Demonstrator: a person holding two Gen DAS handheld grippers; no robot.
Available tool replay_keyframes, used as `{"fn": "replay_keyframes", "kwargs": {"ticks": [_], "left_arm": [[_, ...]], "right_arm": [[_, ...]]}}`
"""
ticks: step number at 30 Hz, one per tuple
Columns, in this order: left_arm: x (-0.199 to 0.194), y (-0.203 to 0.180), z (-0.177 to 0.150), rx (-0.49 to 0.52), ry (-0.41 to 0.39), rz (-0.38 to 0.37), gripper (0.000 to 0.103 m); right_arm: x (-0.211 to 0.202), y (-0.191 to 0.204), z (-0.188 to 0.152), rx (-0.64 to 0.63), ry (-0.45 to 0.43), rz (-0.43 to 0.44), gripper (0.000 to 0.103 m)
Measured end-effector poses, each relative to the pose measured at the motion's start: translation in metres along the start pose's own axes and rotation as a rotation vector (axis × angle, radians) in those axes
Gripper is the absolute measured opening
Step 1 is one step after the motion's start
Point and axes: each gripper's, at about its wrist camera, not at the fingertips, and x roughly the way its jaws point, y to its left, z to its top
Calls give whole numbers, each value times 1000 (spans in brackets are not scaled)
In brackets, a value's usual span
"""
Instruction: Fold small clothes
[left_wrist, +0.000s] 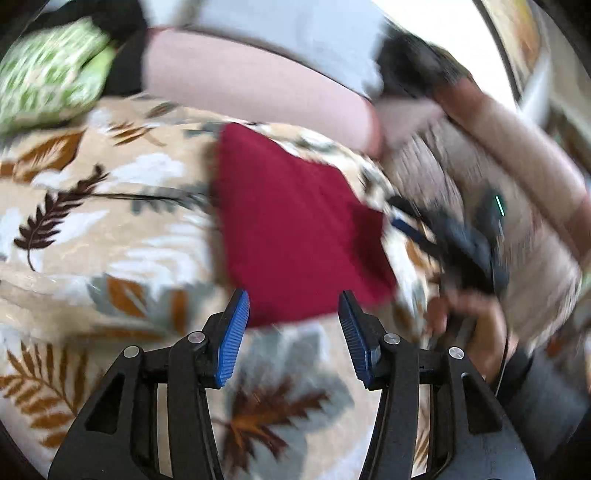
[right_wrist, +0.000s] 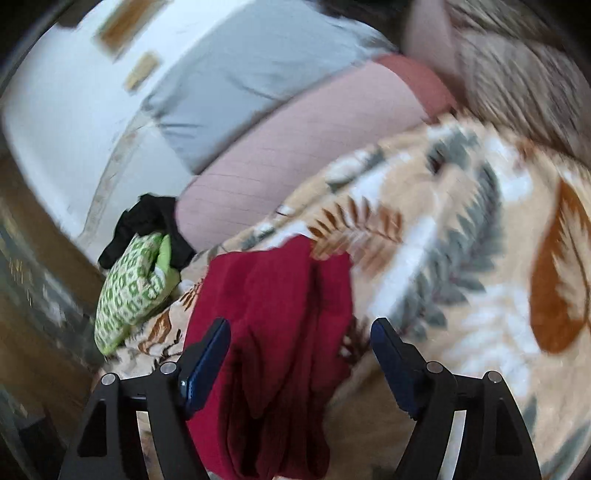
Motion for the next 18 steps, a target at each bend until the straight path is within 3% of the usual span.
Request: {"fn": "replay_keyframes", "kwargs": {"ticks": [2,4,8,11,13,16,18], "left_arm": [[18,15,17,-73,12,-25,50],[38,28,30,-122,33,-37,50],[84,52,46,-214,94,-76,50],[113,68,43,-331,163,-191,61],[120,77,41,-384,160,-241,65],[116,74,40,-388,156,-294,65],[116,72,43,-377,156,-285,64]], "right_arm": [[6,11,-1,-93,-22,37,76],[22,15,-4,-157,15,67,76],[61,-6,-14,-91,180,33,76],[68,-19,-14,-19,199,61,81],[73,-21,-15,5,228,84,83],[78,-17,-16,39,291,162,83],[82,-15,-18,25,306,150,82]]}}
